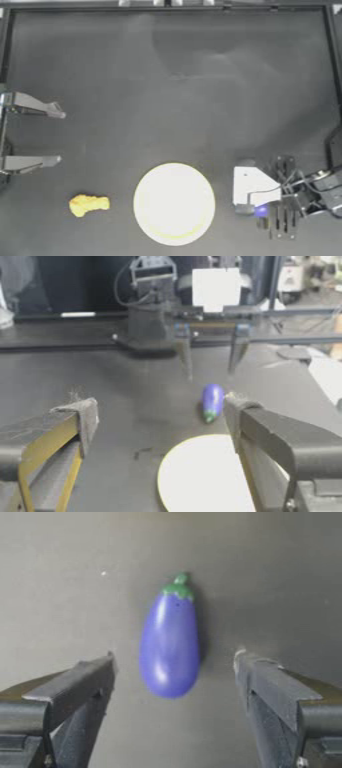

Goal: Put purple eggplant on plate

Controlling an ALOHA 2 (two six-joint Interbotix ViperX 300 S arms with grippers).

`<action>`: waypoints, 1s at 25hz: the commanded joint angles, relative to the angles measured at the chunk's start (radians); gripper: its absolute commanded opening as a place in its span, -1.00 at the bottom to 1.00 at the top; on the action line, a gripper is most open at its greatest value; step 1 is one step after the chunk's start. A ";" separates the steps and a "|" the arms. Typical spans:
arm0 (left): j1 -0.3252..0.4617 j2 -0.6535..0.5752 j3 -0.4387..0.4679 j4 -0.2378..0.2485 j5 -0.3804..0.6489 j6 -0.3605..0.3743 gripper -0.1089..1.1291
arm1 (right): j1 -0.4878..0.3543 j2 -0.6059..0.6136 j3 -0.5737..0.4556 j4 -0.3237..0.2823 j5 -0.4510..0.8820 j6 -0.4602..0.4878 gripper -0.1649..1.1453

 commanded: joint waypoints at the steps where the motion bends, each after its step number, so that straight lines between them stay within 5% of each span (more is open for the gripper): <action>1: 0.002 0.003 -0.026 -0.002 -0.006 0.000 0.84 | 0.008 0.023 -0.008 0.002 -0.008 0.015 0.76; 16: 0.006 0.003 -0.026 -0.002 -0.005 0.000 0.84 | 0.026 0.143 0.000 0.005 -0.064 0.051 0.71; 18: 0.006 0.005 -0.026 -0.002 -0.006 0.000 0.84 | 0.026 0.152 0.000 0.006 -0.061 0.051 0.59; 25: 0.006 0.003 -0.026 -0.002 -0.006 0.000 0.84 | 0.028 0.158 -0.015 0.003 -0.048 0.044 -0.30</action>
